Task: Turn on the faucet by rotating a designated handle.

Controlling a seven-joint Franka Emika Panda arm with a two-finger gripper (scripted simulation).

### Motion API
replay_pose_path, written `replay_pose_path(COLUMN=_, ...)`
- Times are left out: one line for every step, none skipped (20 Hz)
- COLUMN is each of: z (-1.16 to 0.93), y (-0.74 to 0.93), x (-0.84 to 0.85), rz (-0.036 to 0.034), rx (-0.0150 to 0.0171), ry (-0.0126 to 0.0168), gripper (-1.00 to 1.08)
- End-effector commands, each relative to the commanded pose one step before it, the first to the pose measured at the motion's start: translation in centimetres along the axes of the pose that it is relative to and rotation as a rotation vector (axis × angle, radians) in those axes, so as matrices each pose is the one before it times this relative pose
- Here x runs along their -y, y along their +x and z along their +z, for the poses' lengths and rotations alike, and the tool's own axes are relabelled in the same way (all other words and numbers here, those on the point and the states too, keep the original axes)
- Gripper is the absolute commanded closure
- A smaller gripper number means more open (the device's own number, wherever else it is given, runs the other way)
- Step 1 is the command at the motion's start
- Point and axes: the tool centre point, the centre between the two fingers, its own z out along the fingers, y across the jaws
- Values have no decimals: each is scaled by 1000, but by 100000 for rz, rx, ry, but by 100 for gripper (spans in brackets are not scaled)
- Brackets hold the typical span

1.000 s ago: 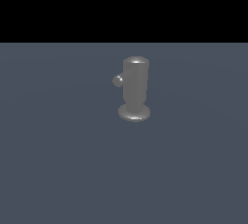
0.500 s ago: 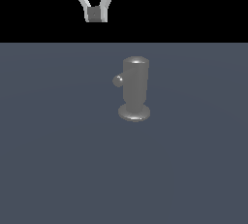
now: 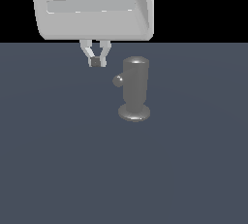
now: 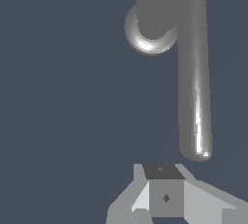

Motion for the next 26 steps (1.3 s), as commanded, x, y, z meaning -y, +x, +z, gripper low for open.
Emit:
replay_pose_path(z=1286, y=578, x=306, rz=1176, rx=-6, ry=-17, gripper=108)
replay_pose_path(z=416, y=189, x=96, rz=369, rx=33, ry=-28, gripper=108)
replay_pose_path(z=375, y=173, x=86, rz=336, rx=30, ry=-28, gripper=108)
replay_pose_path(z=335, y=157, x=77, rz=299, rx=26, ry=-27, gripper=108)
replay_pose_path(z=295, y=143, x=66, rz=269, rx=22, ry=-28, gripper=108)
replay_pose_path(z=256, y=126, x=59, rz=232, rx=18, ry=-28, gripper=108)
replay_pose_path(z=218, y=112, x=48, rz=205, rx=15, ry=-29, gripper=108)
replay_pose_path(z=181, y=95, x=41, rz=167, rx=11, ry=-27, gripper=108)
replay_pose_path(z=146, y=81, x=30, rz=144, rx=9, ry=-27, gripper=108)
replay_pose_path(z=111, y=63, x=24, rz=107, rx=6, ry=-22, gripper=108)
replay_pose_path(z=77, y=44, x=20, rz=67, rx=3, ry=-16, gripper=108)
replay_pose_path(z=46, y=28, x=9, rz=47, rx=2, ry=-12, gripper=108)
replay_pose_path(z=14, y=7, x=8, rz=0, rx=0, ry=0, gripper=108)
replay_pose_path(z=0, y=0, x=0, rz=0, rx=0, ry=0, gripper=108)
replay_pose_path(z=0, y=0, x=0, rz=0, rx=0, ry=0, gripper=108)
replay_pose_path(z=0, y=0, x=0, rz=0, rx=0, ry=0, gripper=108)
replay_pose_path(z=-2, y=-12, x=-15, rz=4, rx=47, ry=-14, gripper=108)
replay_pose_path(z=-1, y=87, x=-527, rz=0, rx=0, ry=0, gripper=108)
replay_pose_path(z=-1, y=88, x=-529, rz=0, rx=0, ry=0, gripper=108)
replay_pose_path(z=-1, y=88, x=-531, rz=0, rx=0, ry=0, gripper=108)
replay_pose_path(z=-1, y=88, x=-533, rz=0, rx=0, ry=0, gripper=108)
replay_pose_path(z=-1, y=89, x=-535, rz=0, rx=0, ry=0, gripper=108)
replay_pose_path(z=-1, y=89, x=-537, rz=0, rx=0, ry=0, gripper=108)
replay_pose_path(z=-1, y=90, x=-538, rz=0, rx=0, ry=0, gripper=108)
replay_pose_path(z=-1, y=90, x=-540, rz=0, rx=0, ry=0, gripper=108)
replay_pose_path(z=-1, y=91, x=-541, rz=0, rx=0, ry=0, gripper=108)
